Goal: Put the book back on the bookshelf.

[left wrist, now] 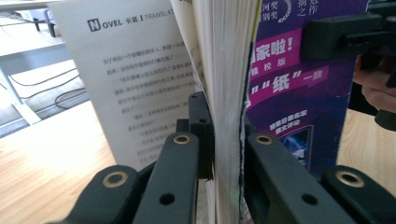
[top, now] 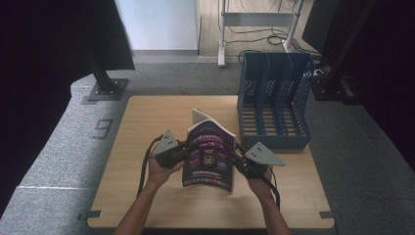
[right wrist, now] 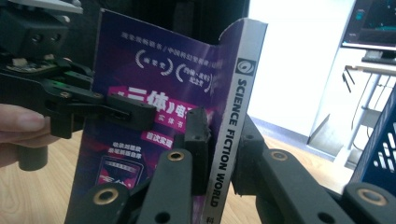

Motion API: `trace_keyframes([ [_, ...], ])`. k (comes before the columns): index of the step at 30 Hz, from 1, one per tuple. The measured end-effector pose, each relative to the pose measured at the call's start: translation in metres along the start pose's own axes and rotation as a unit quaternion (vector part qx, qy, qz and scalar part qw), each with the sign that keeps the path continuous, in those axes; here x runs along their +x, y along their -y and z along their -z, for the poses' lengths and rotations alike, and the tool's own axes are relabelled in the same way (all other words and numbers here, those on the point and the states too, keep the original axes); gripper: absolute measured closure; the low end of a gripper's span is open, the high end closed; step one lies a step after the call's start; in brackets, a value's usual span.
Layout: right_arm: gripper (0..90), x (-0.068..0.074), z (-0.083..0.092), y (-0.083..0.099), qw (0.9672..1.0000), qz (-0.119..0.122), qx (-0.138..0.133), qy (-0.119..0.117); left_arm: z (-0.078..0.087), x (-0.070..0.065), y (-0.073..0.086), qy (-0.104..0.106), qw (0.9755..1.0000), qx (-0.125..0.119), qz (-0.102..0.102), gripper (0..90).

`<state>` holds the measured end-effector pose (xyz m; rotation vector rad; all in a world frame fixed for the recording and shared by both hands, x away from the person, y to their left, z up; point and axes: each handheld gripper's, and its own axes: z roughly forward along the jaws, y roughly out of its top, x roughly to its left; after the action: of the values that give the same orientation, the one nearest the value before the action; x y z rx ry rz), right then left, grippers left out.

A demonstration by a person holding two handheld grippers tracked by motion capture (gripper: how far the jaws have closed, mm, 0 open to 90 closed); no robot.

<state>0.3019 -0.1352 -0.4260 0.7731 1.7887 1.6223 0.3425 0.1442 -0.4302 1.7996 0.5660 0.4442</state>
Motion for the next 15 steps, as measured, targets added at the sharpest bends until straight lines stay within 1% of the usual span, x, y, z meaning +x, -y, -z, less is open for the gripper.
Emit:
trace_keyframes([
  [3, 79.2, 0.001, 0.001, 0.003, 1.0000, -0.003, -0.002, -0.003, 0.003, -0.002, 0.006, 0.005, 1.0000, -0.007, 0.003, 85.7],
  [7, 79.6, 0.002, 0.006, 0.003, 0.9998, -0.006, -0.003, -0.018, 0.012, -0.004, 0.009, 0.020, 0.9995, -0.021, 0.013, 84.2],
  [12, 79.5, 0.004, 0.013, 0.002, 0.9995, -0.009, 0.000, -0.032, 0.017, -0.005, 0.014, 0.033, 0.9990, -0.025, 0.017, 81.7],
  [15, 75.6, 0.004, 0.013, 0.002, 0.9990, -0.007, 0.011, -0.042, 0.017, -0.005, 0.016, 0.048, 0.9982, -0.027, 0.024, 83.1],
])
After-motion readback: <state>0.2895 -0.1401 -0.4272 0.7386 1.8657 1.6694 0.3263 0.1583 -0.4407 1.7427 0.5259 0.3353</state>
